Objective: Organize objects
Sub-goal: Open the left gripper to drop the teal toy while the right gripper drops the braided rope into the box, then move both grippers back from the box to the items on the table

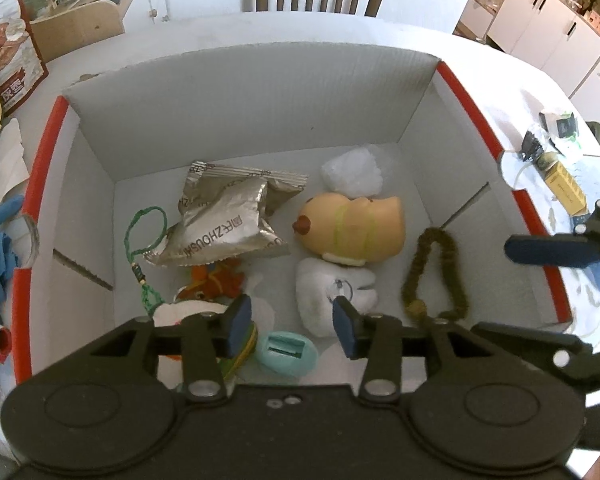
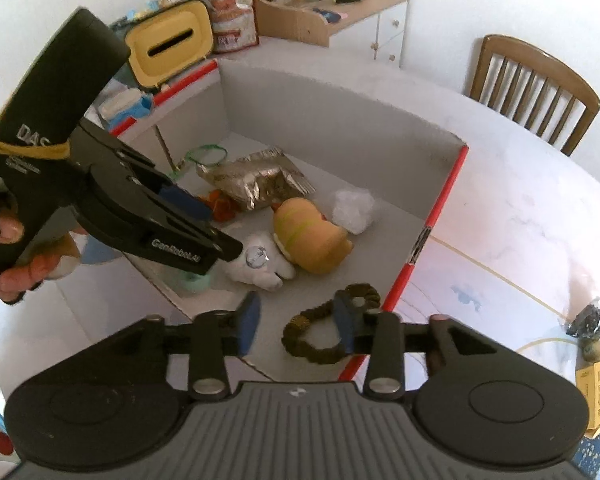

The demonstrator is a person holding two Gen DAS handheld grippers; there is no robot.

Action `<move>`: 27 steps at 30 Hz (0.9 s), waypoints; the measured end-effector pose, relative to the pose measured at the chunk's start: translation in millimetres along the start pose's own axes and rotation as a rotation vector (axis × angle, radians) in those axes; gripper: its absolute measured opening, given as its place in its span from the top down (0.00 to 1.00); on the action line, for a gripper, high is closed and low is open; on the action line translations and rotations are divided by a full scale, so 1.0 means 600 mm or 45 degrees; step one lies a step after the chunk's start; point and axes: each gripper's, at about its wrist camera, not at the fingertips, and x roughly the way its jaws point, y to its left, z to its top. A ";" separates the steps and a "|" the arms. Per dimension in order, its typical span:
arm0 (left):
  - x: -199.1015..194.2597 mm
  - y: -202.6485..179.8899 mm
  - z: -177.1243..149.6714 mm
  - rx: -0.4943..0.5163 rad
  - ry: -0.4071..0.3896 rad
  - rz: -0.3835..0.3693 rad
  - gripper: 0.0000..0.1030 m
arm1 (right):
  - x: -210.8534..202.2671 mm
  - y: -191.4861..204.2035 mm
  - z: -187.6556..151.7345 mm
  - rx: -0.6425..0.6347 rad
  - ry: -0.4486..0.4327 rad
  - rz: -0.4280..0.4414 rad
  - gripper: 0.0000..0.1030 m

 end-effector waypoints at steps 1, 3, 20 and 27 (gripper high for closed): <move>-0.004 -0.001 -0.001 -0.003 -0.006 -0.002 0.55 | -0.004 0.000 0.000 0.003 -0.011 -0.004 0.50; -0.011 -0.003 -0.004 -0.010 -0.021 -0.006 0.53 | -0.014 -0.002 -0.002 0.015 -0.032 0.002 0.48; -0.113 -0.073 -0.019 -0.029 -0.196 -0.043 0.38 | -0.129 -0.037 -0.049 0.114 -0.161 0.035 0.37; -0.123 -0.131 -0.028 0.004 -0.215 -0.023 0.30 | -0.143 -0.047 -0.091 0.086 -0.056 0.039 0.32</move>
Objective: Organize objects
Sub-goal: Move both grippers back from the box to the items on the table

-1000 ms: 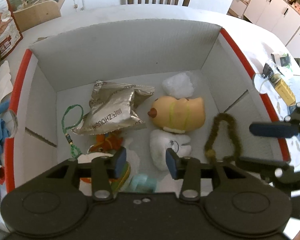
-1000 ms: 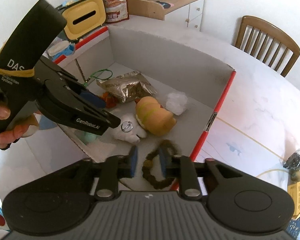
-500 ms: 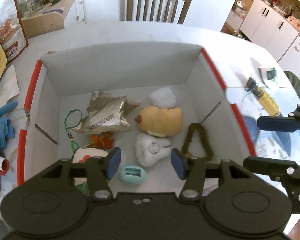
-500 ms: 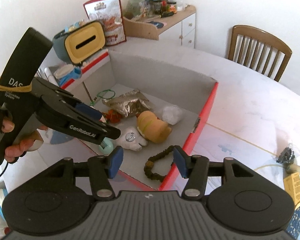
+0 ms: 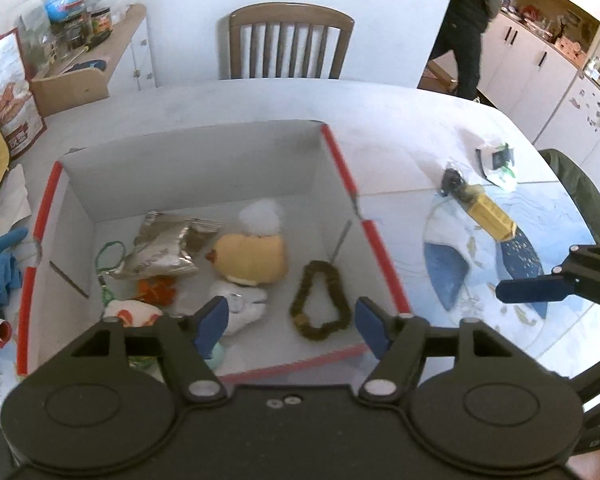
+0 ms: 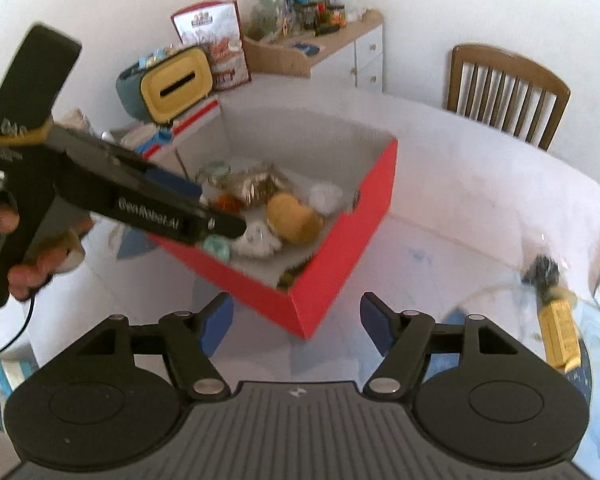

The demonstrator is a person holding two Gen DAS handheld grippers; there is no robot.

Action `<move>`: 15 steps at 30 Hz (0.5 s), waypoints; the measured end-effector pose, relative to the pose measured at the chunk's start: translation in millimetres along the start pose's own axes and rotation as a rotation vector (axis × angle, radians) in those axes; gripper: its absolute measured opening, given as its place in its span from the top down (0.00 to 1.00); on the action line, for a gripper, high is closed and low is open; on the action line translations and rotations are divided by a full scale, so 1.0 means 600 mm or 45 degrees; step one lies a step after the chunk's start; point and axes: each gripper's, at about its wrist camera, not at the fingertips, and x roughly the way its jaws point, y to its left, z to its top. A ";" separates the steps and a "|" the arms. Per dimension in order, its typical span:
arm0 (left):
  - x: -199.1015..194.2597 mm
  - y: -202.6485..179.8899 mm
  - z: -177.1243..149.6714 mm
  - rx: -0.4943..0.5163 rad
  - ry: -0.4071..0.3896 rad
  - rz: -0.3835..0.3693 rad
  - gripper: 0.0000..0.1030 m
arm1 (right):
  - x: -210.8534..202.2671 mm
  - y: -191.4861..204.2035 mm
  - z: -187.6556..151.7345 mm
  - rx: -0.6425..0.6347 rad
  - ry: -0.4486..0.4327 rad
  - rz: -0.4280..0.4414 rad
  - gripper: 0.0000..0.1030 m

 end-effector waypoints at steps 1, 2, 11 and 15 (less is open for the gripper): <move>-0.001 -0.008 -0.001 0.004 -0.002 0.006 0.28 | -0.002 -0.003 -0.006 -0.004 0.013 0.000 0.32; 0.000 -0.014 -0.002 0.004 -0.003 0.009 0.27 | -0.004 -0.006 -0.012 -0.010 0.029 -0.001 0.32; 0.004 -0.068 -0.004 -0.017 -0.004 0.036 0.18 | -0.029 -0.045 -0.045 -0.049 0.116 0.007 0.30; 0.008 -0.098 0.002 -0.018 -0.009 0.053 0.13 | -0.040 -0.067 -0.058 -0.074 0.128 0.013 0.30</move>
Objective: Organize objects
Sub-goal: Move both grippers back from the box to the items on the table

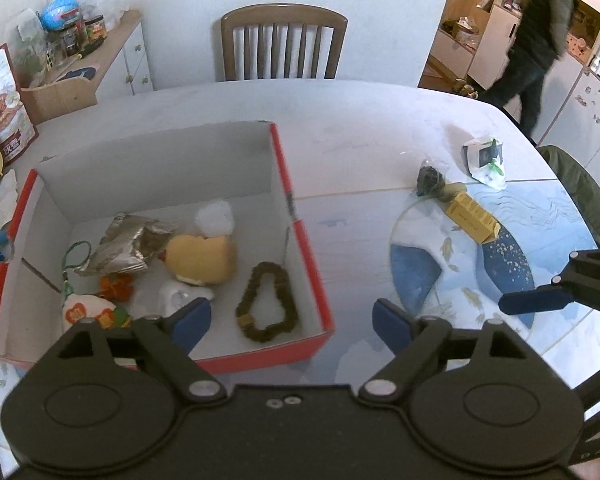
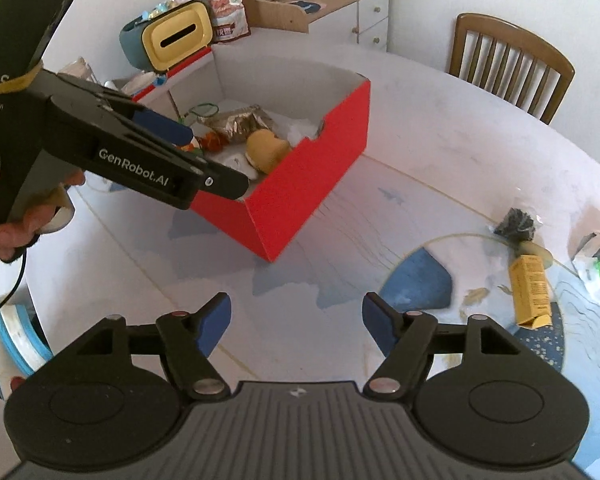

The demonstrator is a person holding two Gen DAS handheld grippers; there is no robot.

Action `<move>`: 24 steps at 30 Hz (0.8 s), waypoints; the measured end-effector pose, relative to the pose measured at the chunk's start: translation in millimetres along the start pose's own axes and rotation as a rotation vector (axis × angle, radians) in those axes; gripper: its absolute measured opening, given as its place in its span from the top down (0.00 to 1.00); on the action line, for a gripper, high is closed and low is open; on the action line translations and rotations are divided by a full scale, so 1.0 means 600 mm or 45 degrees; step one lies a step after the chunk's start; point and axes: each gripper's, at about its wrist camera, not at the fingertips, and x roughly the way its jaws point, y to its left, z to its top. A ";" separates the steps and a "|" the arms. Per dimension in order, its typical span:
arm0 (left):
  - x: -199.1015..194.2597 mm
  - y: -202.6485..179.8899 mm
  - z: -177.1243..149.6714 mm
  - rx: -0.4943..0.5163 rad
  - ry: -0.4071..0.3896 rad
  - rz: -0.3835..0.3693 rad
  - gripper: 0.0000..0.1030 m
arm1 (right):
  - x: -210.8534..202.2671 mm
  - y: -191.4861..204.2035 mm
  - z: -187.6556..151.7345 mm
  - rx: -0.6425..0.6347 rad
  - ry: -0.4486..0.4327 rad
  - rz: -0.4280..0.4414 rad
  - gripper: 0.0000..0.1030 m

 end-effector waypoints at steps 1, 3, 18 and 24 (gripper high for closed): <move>0.002 -0.008 0.003 -0.001 -0.002 0.005 0.12 | -0.003 -0.007 -0.004 -0.004 0.002 0.003 0.30; 0.006 -0.025 0.008 -0.005 -0.009 0.021 0.06 | -0.006 -0.017 -0.008 -0.009 0.004 0.004 0.29; 0.094 -0.143 0.118 -0.065 -0.026 0.065 0.01 | -0.003 -0.147 -0.037 0.012 0.032 -0.034 0.22; 0.145 -0.191 0.171 -0.063 -0.010 0.032 0.01 | 0.001 -0.215 -0.041 0.047 0.023 -0.072 0.22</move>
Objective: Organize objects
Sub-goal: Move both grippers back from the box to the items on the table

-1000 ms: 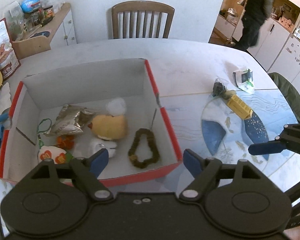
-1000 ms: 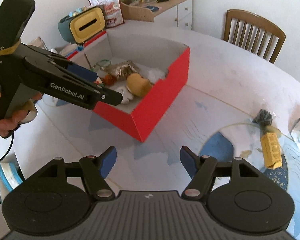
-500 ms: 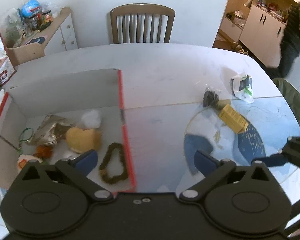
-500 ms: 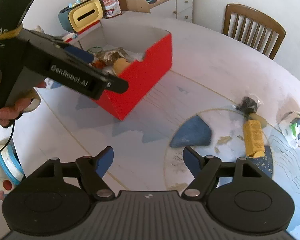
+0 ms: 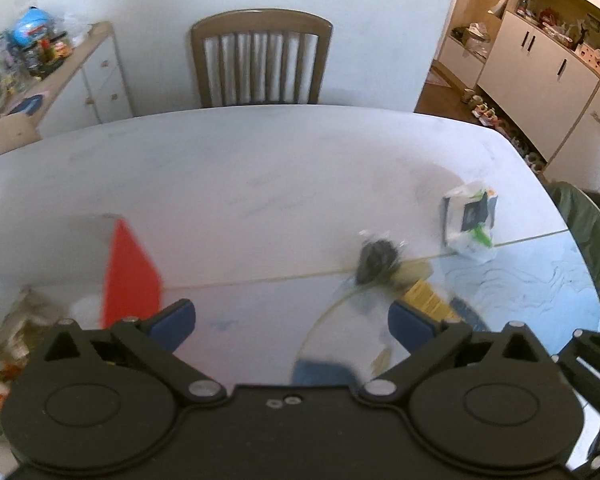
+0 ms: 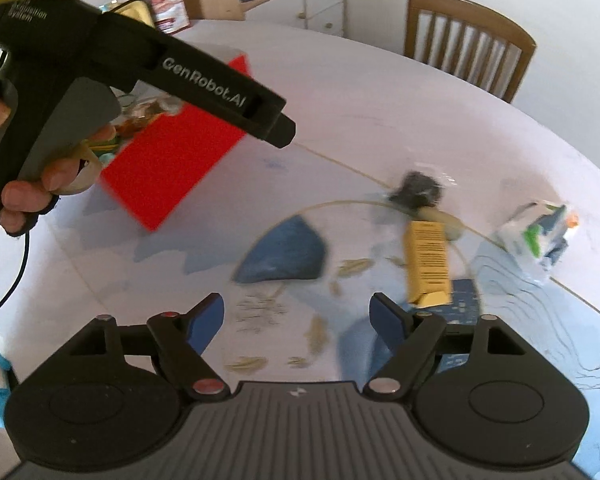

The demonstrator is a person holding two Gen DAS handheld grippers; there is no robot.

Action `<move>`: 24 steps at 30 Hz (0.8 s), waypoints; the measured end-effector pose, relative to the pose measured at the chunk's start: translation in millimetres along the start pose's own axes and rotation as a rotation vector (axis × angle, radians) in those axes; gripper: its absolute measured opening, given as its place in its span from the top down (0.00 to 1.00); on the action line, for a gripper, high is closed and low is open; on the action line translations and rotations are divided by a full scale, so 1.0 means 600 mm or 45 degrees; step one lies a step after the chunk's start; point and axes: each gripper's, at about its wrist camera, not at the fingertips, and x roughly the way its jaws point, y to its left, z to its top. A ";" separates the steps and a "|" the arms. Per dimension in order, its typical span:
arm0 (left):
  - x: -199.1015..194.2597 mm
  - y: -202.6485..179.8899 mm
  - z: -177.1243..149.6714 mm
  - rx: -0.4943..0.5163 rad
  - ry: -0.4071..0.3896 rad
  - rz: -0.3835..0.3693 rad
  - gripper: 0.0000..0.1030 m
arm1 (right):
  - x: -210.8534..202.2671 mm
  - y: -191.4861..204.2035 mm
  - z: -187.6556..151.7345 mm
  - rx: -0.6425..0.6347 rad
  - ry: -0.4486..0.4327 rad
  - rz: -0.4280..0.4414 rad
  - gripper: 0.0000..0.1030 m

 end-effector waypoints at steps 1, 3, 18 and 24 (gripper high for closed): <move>0.011 -0.008 0.009 -0.005 0.012 -0.008 0.01 | 0.002 -0.011 0.000 -0.001 -0.003 -0.005 0.22; 0.030 -0.019 0.023 -0.029 0.037 -0.015 0.01 | 0.006 -0.028 -0.001 -0.008 -0.010 -0.031 0.22; 0.175 -0.071 0.087 -0.156 0.215 0.001 0.01 | 0.069 -0.141 0.015 0.072 -0.015 -0.107 0.22; 0.211 -0.104 0.093 -0.106 0.244 -0.006 0.01 | 0.099 -0.158 0.017 0.109 -0.005 -0.082 0.22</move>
